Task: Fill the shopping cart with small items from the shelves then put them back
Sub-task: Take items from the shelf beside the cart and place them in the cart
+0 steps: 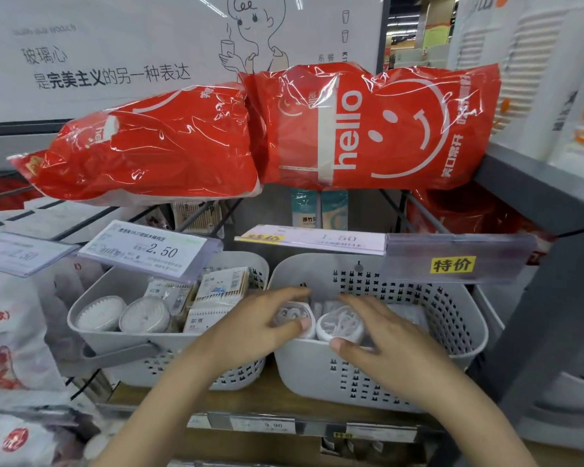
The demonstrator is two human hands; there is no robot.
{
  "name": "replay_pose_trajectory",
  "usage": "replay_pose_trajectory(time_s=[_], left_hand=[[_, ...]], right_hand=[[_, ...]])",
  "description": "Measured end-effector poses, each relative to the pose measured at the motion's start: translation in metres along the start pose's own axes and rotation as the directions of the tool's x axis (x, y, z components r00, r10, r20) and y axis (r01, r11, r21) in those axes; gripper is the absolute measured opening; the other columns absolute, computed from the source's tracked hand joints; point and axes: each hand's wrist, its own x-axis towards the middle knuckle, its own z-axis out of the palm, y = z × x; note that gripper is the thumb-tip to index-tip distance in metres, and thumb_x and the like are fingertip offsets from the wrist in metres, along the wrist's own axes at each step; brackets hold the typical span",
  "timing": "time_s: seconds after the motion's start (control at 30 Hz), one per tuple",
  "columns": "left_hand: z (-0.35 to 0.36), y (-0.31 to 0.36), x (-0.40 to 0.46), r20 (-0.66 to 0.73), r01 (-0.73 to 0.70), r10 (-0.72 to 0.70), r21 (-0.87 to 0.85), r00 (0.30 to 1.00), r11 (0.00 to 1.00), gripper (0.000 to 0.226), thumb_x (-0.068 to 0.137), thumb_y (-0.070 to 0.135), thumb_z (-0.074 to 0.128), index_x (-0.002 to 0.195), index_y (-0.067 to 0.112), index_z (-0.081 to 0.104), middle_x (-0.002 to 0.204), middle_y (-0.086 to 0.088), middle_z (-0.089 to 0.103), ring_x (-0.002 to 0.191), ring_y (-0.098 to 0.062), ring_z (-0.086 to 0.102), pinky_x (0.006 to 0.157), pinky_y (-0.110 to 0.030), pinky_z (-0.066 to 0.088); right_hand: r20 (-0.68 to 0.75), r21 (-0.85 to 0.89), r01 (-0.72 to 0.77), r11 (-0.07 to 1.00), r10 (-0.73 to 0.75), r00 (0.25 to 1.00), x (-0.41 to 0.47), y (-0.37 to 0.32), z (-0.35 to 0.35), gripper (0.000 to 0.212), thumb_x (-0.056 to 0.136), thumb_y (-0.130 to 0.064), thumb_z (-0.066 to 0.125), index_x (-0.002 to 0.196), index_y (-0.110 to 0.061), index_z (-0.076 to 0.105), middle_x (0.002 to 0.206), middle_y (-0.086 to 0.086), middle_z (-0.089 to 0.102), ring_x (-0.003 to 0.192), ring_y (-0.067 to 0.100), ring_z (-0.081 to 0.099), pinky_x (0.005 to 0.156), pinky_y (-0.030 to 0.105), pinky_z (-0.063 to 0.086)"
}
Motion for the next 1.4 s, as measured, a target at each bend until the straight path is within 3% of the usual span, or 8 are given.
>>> replay_pose_trajectory(time_s=[0.3, 0.5, 0.7, 0.87, 1.0, 1.1, 1.23, 1.4], left_hand=[[-0.014, 0.011, -0.018, -0.213, -0.01, 0.033, 0.111, 0.976, 0.994, 0.037, 0.095, 0.034, 0.053, 0.132, 0.026, 0.052, 0.111, 0.018, 0.051, 0.094, 0.014, 0.044, 0.081, 0.0, 0.029], [-0.025, 0.002, -0.101, -0.322, 0.051, 0.067, 0.345, 0.944, 0.937, 0.043, 0.094, 0.041, 0.038, 0.129, 0.023, 0.054, 0.131, 0.008, 0.053, 0.12, -0.009, 0.048, 0.099, -0.027, 0.04], [-0.028, -0.044, -0.235, -0.305, 0.357, -0.247, 0.391, 0.92, 0.848, 0.04, 0.094, 0.043, 0.035, 0.127, 0.029, 0.054, 0.127, 0.014, 0.054, 0.112, -0.005, 0.054, 0.089, -0.019, 0.045], [-0.025, -0.076, -0.381, -0.452, 0.759, -0.654, 0.085, 0.607, 0.646, 0.037, 0.099, 0.043, 0.038, 0.136, 0.044, 0.032, 0.125, 0.032, 0.03, 0.119, 0.005, 0.04, 0.085, -0.005, 0.03], [-0.017, -0.08, -0.499, -0.449, 0.894, -0.833, -0.144, 0.324, 0.425, 0.036, 0.098, 0.037, 0.044, 0.13, 0.047, 0.032, 0.126, 0.031, 0.031, 0.131, -0.001, 0.036, 0.096, -0.012, 0.032], [-0.018, -0.076, -0.572, -0.482, 0.943, -0.865, -0.204, 0.138, 0.264, 0.04, 0.097, 0.037, 0.047, 0.135, 0.04, 0.037, 0.132, 0.027, 0.039, 0.125, 0.0, 0.042, 0.084, -0.01, 0.028], [-0.019, -0.071, -0.66, -0.521, 0.92, -0.846, -0.375, -0.112, 0.109, 0.039, 0.092, 0.036, 0.055, 0.128, 0.024, 0.054, 0.13, 0.008, 0.056, 0.119, -0.012, 0.053, 0.088, -0.02, 0.036], [-0.034, -0.081, -0.721, -0.514, 0.884, -0.82, -0.468, -0.253, 0.02, 0.038, 0.093, 0.034, 0.054, 0.131, 0.028, 0.051, 0.131, 0.015, 0.053, 0.123, -0.005, 0.048, 0.095, -0.02, 0.035]], right_hand=[[-0.213, 0.018, 0.06, 0.998, -0.055, 0.975, -0.005, 0.002, 0.01, 0.049, 0.094, -0.049, 0.044, 0.14, -0.036, 0.034, 0.144, -0.021, 0.033, 0.129, 0.0, 0.035, 0.102, 0.025, 0.036], [-0.439, -0.158, 0.28, 0.947, -0.322, 0.839, -0.008, -0.033, 0.03, 0.036, 0.091, -0.033, 0.042, 0.119, -0.016, 0.058, 0.121, 0.001, 0.06, 0.113, 0.013, 0.047, 0.094, 0.025, 0.038], [-0.291, -0.074, 0.534, 0.843, -0.53, 0.796, -0.002, -0.126, 0.093, 0.032, 0.093, -0.033, 0.042, 0.115, -0.018, 0.059, 0.119, -0.003, 0.06, 0.112, 0.011, 0.048, 0.095, 0.024, 0.035], [0.033, -0.008, 0.689, 0.725, -0.688, 0.725, -0.01, -0.23, 0.175, 0.035, 0.095, -0.04, 0.037, 0.119, -0.026, 0.059, 0.123, -0.012, 0.056, 0.114, 0.005, 0.045, 0.091, 0.02, 0.037], [0.311, 0.127, 0.822, 0.555, -0.809, 0.499, -0.032, -0.316, 0.24, 0.039, 0.102, -0.037, 0.034, 0.14, -0.028, 0.037, 0.145, -0.014, 0.032, 0.134, 0.007, 0.027, 0.107, 0.022, 0.019], [0.379, 0.191, 0.856, 0.48, -0.841, 0.387, -0.05, -0.373, 0.285, 0.04, 0.101, -0.034, 0.037, 0.14, -0.028, 0.036, 0.144, -0.013, 0.034, 0.132, 0.007, 0.027, 0.107, 0.021, 0.017], [0.446, 0.266, 0.876, 0.403, -0.857, 0.259, -0.076, -0.435, 0.349, 0.039, 0.099, -0.04, 0.035, 0.136, -0.027, 0.041, 0.135, -0.011, 0.042, 0.127, 0.01, 0.035, 0.102, 0.024, 0.026], [0.51, 0.325, 0.839, 0.437, -0.828, 0.234, -0.087, -0.482, 0.4, 0.062, 0.082, -0.06, 0.016, 0.128, -0.031, 0.047, 0.127, -0.016, 0.047, 0.118, 0.007, 0.044, 0.095, 0.022, 0.033]])
